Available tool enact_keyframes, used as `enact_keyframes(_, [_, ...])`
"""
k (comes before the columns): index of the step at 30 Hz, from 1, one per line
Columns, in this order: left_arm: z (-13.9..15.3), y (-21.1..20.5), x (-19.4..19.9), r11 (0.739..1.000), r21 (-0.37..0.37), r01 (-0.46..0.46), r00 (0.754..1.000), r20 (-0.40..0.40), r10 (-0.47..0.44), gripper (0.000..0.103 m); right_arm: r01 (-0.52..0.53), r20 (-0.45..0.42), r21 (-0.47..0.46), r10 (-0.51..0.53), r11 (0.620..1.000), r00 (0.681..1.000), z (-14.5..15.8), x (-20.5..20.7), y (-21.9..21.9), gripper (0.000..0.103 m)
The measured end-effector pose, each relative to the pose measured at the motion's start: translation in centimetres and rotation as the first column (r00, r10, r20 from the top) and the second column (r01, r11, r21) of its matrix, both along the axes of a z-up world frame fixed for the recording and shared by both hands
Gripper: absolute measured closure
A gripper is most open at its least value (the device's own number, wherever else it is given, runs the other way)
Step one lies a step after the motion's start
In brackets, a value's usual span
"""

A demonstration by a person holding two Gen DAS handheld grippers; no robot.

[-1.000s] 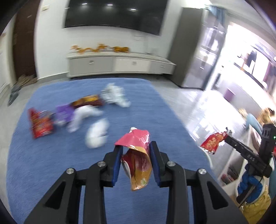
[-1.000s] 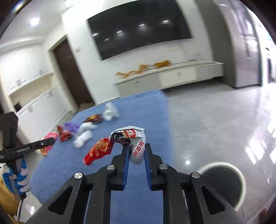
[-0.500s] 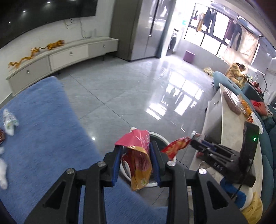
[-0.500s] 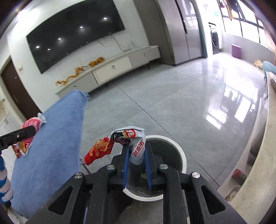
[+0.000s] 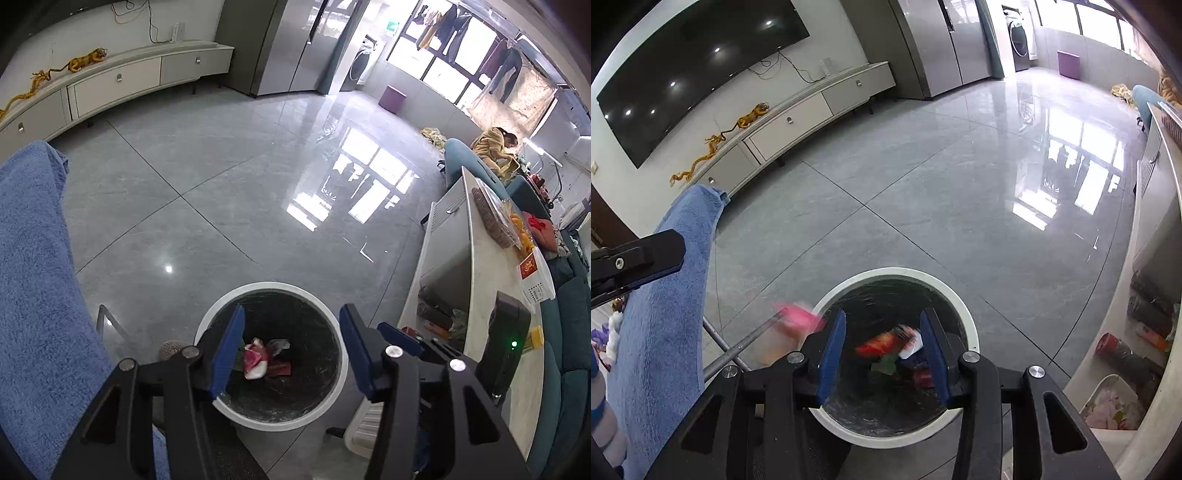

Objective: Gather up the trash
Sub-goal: 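Carry both pieces over the white bin and open both tools to drop them, then move both open tools back from the bin to the rug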

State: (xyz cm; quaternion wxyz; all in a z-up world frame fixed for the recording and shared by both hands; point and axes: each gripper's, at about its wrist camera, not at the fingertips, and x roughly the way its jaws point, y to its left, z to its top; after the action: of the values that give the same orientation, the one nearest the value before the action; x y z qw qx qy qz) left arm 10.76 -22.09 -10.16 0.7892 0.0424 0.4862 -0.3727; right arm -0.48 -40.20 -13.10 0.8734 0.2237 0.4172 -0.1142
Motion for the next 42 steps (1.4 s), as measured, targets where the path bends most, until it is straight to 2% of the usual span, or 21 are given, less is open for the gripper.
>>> enact_keyframes(5, [-0.2, 0.2, 0.0, 1.0, -0.003, -0.005, 1.0, 0.003, 0.005, 0.051, 0.027, 0.009, 0.005, -0.027, 1.0, 1.0, 0.5, -0.5, -0.5, 0.058])
enact_keyframes(12, [1.8, 2.6, -1.2, 0.999, -0.02, -0.038, 0.997, 0.059, 0.04, 0.051, 0.052, 0.049, 0.002, -0.052, 0.999, 0.997, 2.4, -2.1, -0.1, 0.057])
enact_keyframes(20, [5.1, 7.4, -3.3, 0.996, -0.055, -0.064, 0.991, 0.117, 0.07, 0.051, 0.058, 0.126, -0.03, -0.054, 0.998, 0.991, 6.8, -3.8, 2.2, 0.056])
enact_keyframes(26, [7.7, 14.2, -4.3, 0.987, -0.091, -0.135, 0.974, 0.173, 0.149, 0.051, 0.015, 0.189, -0.071, -0.002, 0.997, 0.982, 10.8, -4.1, 5.2, 0.053])
enact_keyframes(31, [9.3, 21.7, -4.5, 0.965, -0.121, -0.234, 0.941, 0.222, 0.256, 0.051, -0.068, 0.216, -0.115, 0.091, 0.991, 0.972, 13.5, -3.0, 9.8, 0.051])
enact_keyframes(33, [9.7, 25.3, -4.7, 0.951, -0.13, -0.282, 0.921, 0.241, 0.306, 0.043, -0.103, 0.217, -0.132, 0.13, 0.986, 0.967, 14.2, -2.3, 11.8, 0.05])
enact_keyframes(35, [9.8, 28.4, -4.8, 0.935, -0.141, -0.324, 0.902, 0.252, 0.351, 0.04, -0.146, 0.219, -0.15, 0.177, 0.978, 0.96, 14.9, -1.5, 14.0, 0.049])
enact_keyframes(39, [9.6, 35.4, -4.7, 0.889, -0.158, -0.43, 0.851, 0.258, 0.457, 0.04, -0.237, 0.213, -0.171, 0.271, 0.956, 0.939, 15.9, 0.4, 18.4, 0.047])
enact_keyframes(42, [9.3, 39.3, -4.2, 0.854, -0.162, -0.494, 0.812, 0.264, 0.52, 0.04, -0.325, 0.199, -0.184, 0.359, 0.928, 0.912, 16.4, 2.3, 22.4, 0.045])
